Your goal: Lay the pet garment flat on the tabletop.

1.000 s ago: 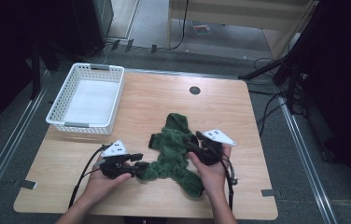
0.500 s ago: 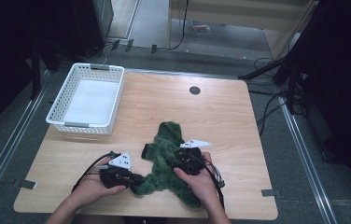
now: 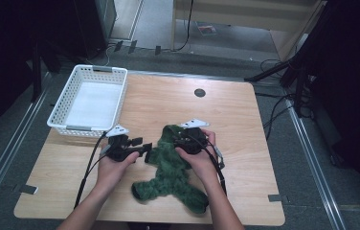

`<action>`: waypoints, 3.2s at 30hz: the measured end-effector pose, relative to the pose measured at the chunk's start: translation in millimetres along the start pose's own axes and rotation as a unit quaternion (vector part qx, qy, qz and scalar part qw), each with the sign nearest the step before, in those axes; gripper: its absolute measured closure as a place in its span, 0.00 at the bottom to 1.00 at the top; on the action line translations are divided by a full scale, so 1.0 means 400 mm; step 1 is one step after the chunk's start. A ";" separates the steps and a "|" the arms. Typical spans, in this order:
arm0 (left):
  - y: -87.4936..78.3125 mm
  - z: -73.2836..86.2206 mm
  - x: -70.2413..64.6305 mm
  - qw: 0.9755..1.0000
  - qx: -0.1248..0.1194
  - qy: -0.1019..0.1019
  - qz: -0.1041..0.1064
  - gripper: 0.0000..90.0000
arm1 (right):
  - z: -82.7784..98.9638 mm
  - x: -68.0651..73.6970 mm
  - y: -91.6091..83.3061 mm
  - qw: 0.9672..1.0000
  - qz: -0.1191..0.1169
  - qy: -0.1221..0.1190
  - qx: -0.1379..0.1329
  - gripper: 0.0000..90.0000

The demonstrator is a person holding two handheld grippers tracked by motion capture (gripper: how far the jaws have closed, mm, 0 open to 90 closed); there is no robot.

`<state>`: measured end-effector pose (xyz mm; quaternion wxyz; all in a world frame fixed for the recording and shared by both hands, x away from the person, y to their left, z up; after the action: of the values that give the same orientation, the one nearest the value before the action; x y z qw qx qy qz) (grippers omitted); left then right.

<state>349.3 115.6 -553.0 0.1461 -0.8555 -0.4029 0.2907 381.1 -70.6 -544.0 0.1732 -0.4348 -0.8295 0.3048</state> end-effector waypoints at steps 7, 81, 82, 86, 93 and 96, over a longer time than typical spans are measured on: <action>0.116 -0.037 -0.003 0.998 0.030 0.030 -0.041 0.49 | -0.011 -0.074 -0.015 0.997 -0.030 0.049 -0.055 0.98; 0.162 -0.098 0.057 0.991 -0.007 0.090 -0.095 0.71 | -0.054 -0.109 -0.019 0.991 -0.023 0.094 -0.091 0.72; 0.157 -0.097 0.050 0.992 -0.008 0.095 -0.087 0.71 | -0.042 -0.094 -0.028 0.992 -0.029 0.086 -0.088 0.72; 0.145 -0.105 0.014 0.989 -0.027 0.123 -0.071 0.74 | 0.016 -0.022 -0.065 0.993 -0.061 0.067 -0.077 0.72; 0.217 -0.092 -0.018 0.992 0.040 0.116 -0.032 0.73 | 0.101 0.081 -0.071 0.994 -0.067 0.075 -0.031 0.66; 0.248 -0.074 -0.029 0.989 0.067 0.130 -0.032 0.73 | 0.132 0.093 -0.041 0.997 -0.051 0.050 -0.015 0.68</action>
<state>421.7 43.3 -573.4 0.2629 -0.8609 -0.3876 0.1987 321.0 -66.0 -572.3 0.2231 -0.4093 -0.8454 0.2608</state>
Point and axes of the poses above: each handheld gripper's, and its own axes: y roughly forward along the jaws, z roughly out of its underside, x roughly to its left, the point moved 5 cm from there along y, roughly forward along the jaws, and after that the axes turned 4 degrees about -x, right-handed, at the moved point
